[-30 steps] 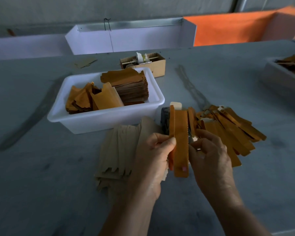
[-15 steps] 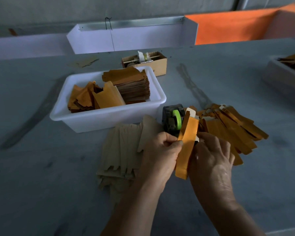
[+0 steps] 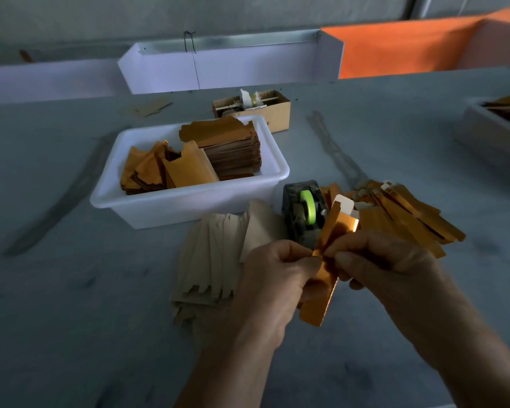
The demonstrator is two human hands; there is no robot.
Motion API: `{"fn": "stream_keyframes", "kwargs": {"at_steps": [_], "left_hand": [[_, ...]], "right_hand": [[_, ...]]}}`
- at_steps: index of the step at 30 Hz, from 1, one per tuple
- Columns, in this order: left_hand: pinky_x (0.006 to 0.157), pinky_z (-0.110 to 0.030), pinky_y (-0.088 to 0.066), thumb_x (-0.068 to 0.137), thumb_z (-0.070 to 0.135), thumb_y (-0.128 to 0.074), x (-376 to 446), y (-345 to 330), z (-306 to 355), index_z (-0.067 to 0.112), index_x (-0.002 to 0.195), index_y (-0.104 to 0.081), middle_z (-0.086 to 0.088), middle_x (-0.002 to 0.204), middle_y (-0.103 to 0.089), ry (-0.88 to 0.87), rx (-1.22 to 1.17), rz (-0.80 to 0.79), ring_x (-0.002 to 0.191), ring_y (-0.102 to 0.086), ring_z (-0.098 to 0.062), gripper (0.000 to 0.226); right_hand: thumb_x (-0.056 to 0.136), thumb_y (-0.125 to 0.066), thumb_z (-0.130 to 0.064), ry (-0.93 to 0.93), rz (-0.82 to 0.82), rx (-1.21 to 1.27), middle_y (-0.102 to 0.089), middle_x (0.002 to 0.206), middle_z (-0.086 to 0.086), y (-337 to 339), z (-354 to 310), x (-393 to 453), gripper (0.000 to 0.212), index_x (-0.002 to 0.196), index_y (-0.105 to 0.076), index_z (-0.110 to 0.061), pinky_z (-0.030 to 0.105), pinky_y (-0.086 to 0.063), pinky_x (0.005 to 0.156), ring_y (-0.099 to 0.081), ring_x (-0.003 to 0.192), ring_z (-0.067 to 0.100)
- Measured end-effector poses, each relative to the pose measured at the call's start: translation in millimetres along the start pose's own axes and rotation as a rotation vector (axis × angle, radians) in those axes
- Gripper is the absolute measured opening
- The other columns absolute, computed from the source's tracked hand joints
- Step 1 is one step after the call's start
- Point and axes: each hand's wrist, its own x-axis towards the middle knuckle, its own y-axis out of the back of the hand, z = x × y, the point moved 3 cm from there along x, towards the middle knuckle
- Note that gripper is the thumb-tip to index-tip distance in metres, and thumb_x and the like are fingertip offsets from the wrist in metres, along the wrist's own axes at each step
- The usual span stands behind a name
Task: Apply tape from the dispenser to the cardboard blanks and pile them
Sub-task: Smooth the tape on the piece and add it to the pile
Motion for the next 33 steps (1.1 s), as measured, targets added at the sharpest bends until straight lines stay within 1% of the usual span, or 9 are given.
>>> {"fn": "stream_keyframes", "kwargs": {"at_steps": [5, 8, 10, 14, 18, 24, 27, 30, 33], "left_hand": [[0.062, -0.021, -0.057, 0.086, 0.01, -0.067, -6, 0, 4, 0.016, 0.076, -0.068, -0.004, 0.075, -0.073, -0.022, -0.019, -0.006, 0.071, -0.072, -0.015, 0.012], [0.061, -0.018, -0.055, 0.086, 0.012, -0.067, -9, -1, 5, 0.015, 0.077, -0.07, -0.005, 0.078, -0.074, 0.003, -0.064, -0.044, 0.073, -0.072, -0.014, 0.01], [0.062, -0.018, -0.055, 0.086, 0.011, -0.066, -11, -2, 6, 0.014, 0.079, -0.071, -0.005, 0.08, -0.075, 0.017, -0.093, -0.081, 0.075, -0.073, -0.015, 0.009], [0.066, -0.022, -0.058, 0.086, 0.007, -0.065, -12, -1, 7, 0.014, 0.077, -0.072, -0.006, 0.08, -0.075, 0.041, -0.109, -0.112, 0.076, -0.073, -0.017, 0.014], [0.067, -0.025, -0.059, 0.087, 0.016, -0.066, -11, 1, 7, 0.009, 0.077, -0.073, -0.009, 0.079, -0.074, 0.065, -0.13, -0.122, 0.076, -0.073, -0.019, 0.014], [0.06, -0.02, -0.056, 0.092, 0.012, -0.059, -13, -1, 0, 0.011, 0.075, -0.07, -0.003, 0.069, -0.073, -0.01, -0.066, 0.008, 0.067, -0.072, -0.015, 0.021], [0.065, -0.029, -0.059, 0.092, 0.016, -0.06, -17, -5, -1, 0.02, 0.07, -0.069, 0.0, 0.069, -0.072, -0.119, 0.068, 0.1, 0.068, -0.072, -0.016, 0.024], [0.064, -0.033, -0.058, 0.09, 0.023, -0.059, -24, -10, 4, 0.02, 0.073, -0.071, 0.002, 0.068, -0.071, -0.282, 0.271, 0.2, 0.065, -0.069, -0.011, 0.021], [0.063, -0.04, -0.057, 0.09, 0.02, -0.059, -24, -8, 3, 0.019, 0.072, -0.069, 0.001, 0.066, -0.07, -0.324, 0.3, 0.261, 0.063, -0.067, -0.012, 0.021]], "right_hand": [[0.083, -0.061, -0.018, 0.064, -0.013, -0.179, -0.067, 0.078, -0.01, -2, -3, 2, 0.021, 0.089, -0.065, -0.038, 0.019, -0.048, 0.06, -0.062, 0.078, 0.003], [0.08, -0.066, -0.018, 0.075, 0.036, -0.213, -0.067, 0.074, -0.004, 0, -3, 3, 0.017, 0.088, -0.056, -0.029, 0.024, -0.051, 0.059, -0.064, 0.07, 0.006], [0.078, -0.069, -0.019, 0.058, 0.066, -0.222, -0.066, 0.073, -0.002, 1, -3, 3, 0.02, 0.084, -0.051, -0.025, 0.024, -0.051, 0.058, -0.065, 0.066, 0.006], [0.077, -0.07, -0.022, 0.029, 0.086, -0.276, -0.065, 0.072, -0.006, 0, -5, 4, 0.023, 0.082, -0.049, -0.027, 0.016, -0.05, 0.055, -0.062, 0.066, -0.001], [0.08, -0.069, -0.024, 0.002, 0.072, -0.343, -0.062, 0.073, -0.007, -3, -8, 5, 0.022, 0.085, -0.048, -0.027, 0.014, -0.05, 0.055, -0.062, 0.066, 0.001], [0.084, -0.065, -0.026, 0.03, 0.087, -0.491, -0.057, 0.076, -0.009, -9, -15, 3, 0.021, 0.093, -0.046, -0.023, 0.018, -0.049, 0.058, -0.058, 0.069, 0.003], [0.086, -0.063, -0.028, -0.005, 0.115, -0.536, -0.057, 0.079, -0.009, -9, -17, 2, 0.022, 0.097, -0.043, -0.025, 0.015, -0.044, 0.056, -0.056, 0.071, 0.003], [0.084, -0.063, -0.033, -0.009, 0.172, -0.605, -0.061, 0.08, -0.006, -9, -19, -2, 0.026, 0.097, -0.042, -0.024, 0.029, -0.054, 0.064, -0.061, 0.072, 0.011], [0.075, -0.066, -0.045, -0.008, 0.229, -0.654, -0.058, 0.072, -0.008, -7, -20, -2, 0.034, 0.09, -0.041, -0.026, 0.031, -0.052, 0.057, -0.058, 0.063, 0.01]]}}
